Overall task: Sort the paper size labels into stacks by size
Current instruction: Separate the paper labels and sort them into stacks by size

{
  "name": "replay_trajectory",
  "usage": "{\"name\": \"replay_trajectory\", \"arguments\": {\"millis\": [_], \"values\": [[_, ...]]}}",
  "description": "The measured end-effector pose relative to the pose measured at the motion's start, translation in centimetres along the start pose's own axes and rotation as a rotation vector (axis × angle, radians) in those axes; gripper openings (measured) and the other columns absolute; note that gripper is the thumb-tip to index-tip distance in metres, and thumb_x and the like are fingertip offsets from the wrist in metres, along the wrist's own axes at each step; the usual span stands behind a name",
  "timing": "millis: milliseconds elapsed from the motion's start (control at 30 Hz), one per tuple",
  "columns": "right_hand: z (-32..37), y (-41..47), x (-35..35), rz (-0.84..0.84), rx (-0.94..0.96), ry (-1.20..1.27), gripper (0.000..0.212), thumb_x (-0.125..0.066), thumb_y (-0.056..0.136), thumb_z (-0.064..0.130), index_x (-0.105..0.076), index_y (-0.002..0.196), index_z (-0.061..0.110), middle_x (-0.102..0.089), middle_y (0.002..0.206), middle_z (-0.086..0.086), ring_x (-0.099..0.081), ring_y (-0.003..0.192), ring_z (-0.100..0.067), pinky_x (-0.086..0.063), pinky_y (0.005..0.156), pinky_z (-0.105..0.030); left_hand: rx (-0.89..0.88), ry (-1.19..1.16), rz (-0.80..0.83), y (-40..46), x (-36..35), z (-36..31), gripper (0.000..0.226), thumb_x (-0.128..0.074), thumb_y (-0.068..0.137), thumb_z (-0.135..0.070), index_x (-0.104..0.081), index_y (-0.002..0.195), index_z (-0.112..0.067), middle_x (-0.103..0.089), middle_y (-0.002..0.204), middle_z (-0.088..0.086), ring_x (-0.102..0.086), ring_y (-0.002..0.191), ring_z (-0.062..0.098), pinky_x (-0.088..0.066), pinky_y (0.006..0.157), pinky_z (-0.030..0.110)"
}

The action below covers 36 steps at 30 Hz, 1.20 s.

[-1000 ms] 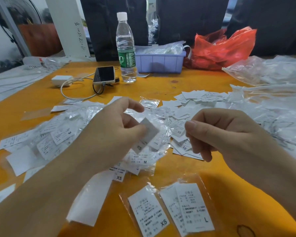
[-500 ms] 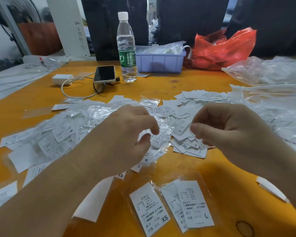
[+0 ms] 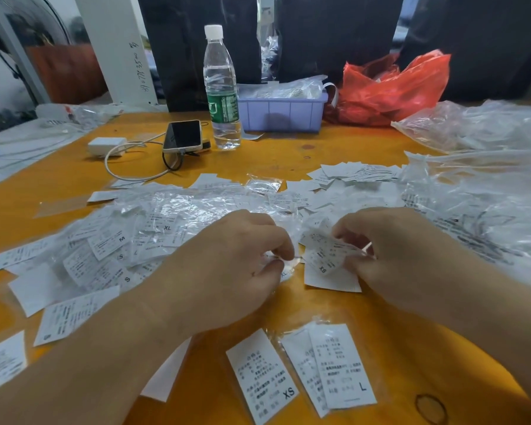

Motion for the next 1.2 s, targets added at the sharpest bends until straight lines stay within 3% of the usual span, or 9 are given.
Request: {"name": "replay_trajectory", "arguments": {"millis": [133, 267, 433, 667, 800, 900, 1000, 1100, 1200], "values": [[0.2, -0.1, 0.6, -0.071, 0.021, -0.002, 0.019, -0.062, 0.085, 0.006, -0.067, 0.097, 0.02, -0.067, 0.094, 0.006, -0.059, 0.081, -0.017, -0.053, 0.065, -0.039, 0.012, -0.025, -0.028, 0.1, 0.0, -0.1, 0.014, -0.06, 0.091, -0.029, -0.066, 0.1, -0.037, -0.058, 0.097, -0.024, -0.048, 0.101, -0.003, -0.038, 0.08, 0.012], [0.9, -0.2, 1.2, -0.14, 0.059, 0.019, 0.038, -0.059, 0.08, -0.007, -0.071, 0.101, 0.023, -0.065, 0.091, 0.006, -0.057, 0.077, -0.018, -0.052, 0.06, -0.04, 0.014, -0.054, -0.041, 0.2, -0.4, -0.4, 0.021, -0.057, 0.088, -0.036, -0.062, 0.108, -0.037, -0.057, 0.102, -0.024, -0.047, 0.103, -0.003, -0.04, 0.086, 0.015], [0.9, 0.1, 1.0, -0.139, 0.047, -0.007, 0.055, -0.053, 0.078, -0.016, -0.069, 0.113, 0.023, -0.055, 0.101, 0.013, -0.05, 0.083, -0.013, -0.047, 0.061, -0.027, 0.029, 0.0, -0.064, 0.4, -0.7, -0.7, 0.014, -0.062, 0.09, -0.028, -0.064, 0.102, -0.036, -0.055, 0.091, -0.021, -0.048, 0.092, 0.002, -0.046, 0.079, 0.025], [0.4, -0.1, 2.5, -0.315, 0.044, 0.018, 0.055, -0.06, 0.081, -0.012, -0.06, 0.128, 0.016, -0.059, 0.111, 0.004, -0.046, 0.089, -0.012, -0.037, 0.059, -0.011, 0.049, -0.012, -0.079, 0.4, -0.7, -0.9, 0.016, -0.059, 0.092, -0.03, -0.062, 0.103, -0.04, -0.054, 0.084, -0.027, -0.049, 0.088, -0.004, -0.039, 0.07, 0.015], [1.1, -0.6, 3.1, -0.412, 0.095, 0.04, 0.054, -0.065, 0.078, -0.013, -0.061, 0.127, 0.011, -0.059, 0.099, 0.004, -0.054, 0.08, -0.012, -0.035, 0.063, -0.008, 0.023, -0.044, -0.084, 0.1, -0.5, -1.3, 0.02, -0.06, 0.091, -0.033, -0.062, 0.109, -0.042, -0.054, 0.078, -0.029, -0.052, 0.086, -0.003, -0.041, 0.07, 0.015], [1.7, -1.0, 3.2, -0.424, 0.122, 0.036, 0.049, -0.069, 0.076, -0.013, -0.065, 0.12, 0.01, -0.063, 0.096, 0.003, -0.056, 0.075, -0.012, -0.04, 0.061, -0.01, -0.003, -0.064, -0.088, 0.1, -0.4, -1.6, 0.018, -0.06, 0.091, -0.032, -0.063, 0.107, -0.04, -0.054, 0.078, -0.029, -0.053, 0.085, 0.0, -0.045, 0.067, 0.018], [2.3, -1.2, 3.3, -0.441, 0.169, 0.019, 0.036, -0.071, 0.077, -0.011, -0.072, 0.107, 0.009, -0.07, 0.091, -0.002, -0.062, 0.071, -0.018, -0.051, 0.056, -0.023, 0.001, -0.072, -0.102, 0.1, -0.3, -1.5, 0.015, -0.061, 0.091, -0.031, -0.065, 0.103, -0.039, -0.056, 0.077, -0.027, -0.056, 0.081, 0.0, -0.047, 0.066, 0.02], [2.6, -1.4, 3.6, -0.441, 0.21, 0.068, 0.026, -0.076, 0.078, -0.004, -0.074, 0.099, 0.01, -0.066, 0.082, 0.006, -0.052, 0.063, 0.003, -0.041, 0.062, -0.005, 0.023, -0.152, -0.137, 0.1, -0.1, -1.5, 0.008, -0.062, 0.091, -0.036, -0.065, 0.098, -0.039, -0.06, 0.069, -0.021, -0.057, 0.068, 0.003, -0.045, 0.057, 0.02], [3.8, -1.9, 3.3, -0.397, 0.33, 0.135, 0.016, -0.075, 0.082, 0.003, -0.074, 0.095, 0.013, -0.061, 0.081, 0.012, -0.045, 0.06, 0.014, -0.035, 0.059, -0.002, 0.023, -0.366, -0.142, 0.2, -0.1, -2.1, 0.016, -0.058, 0.092, -0.043, -0.067, 0.087, -0.032, -0.063, 0.065, -0.008, -0.055, 0.053, 0.011, -0.041, 0.047, 0.026]]}}
Point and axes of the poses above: each hand's wrist, its own y-axis towards the middle knuckle, its own x-axis out of the back of the hand, z = x × y, the point moved 6 cm from there along y, towards the middle knuckle
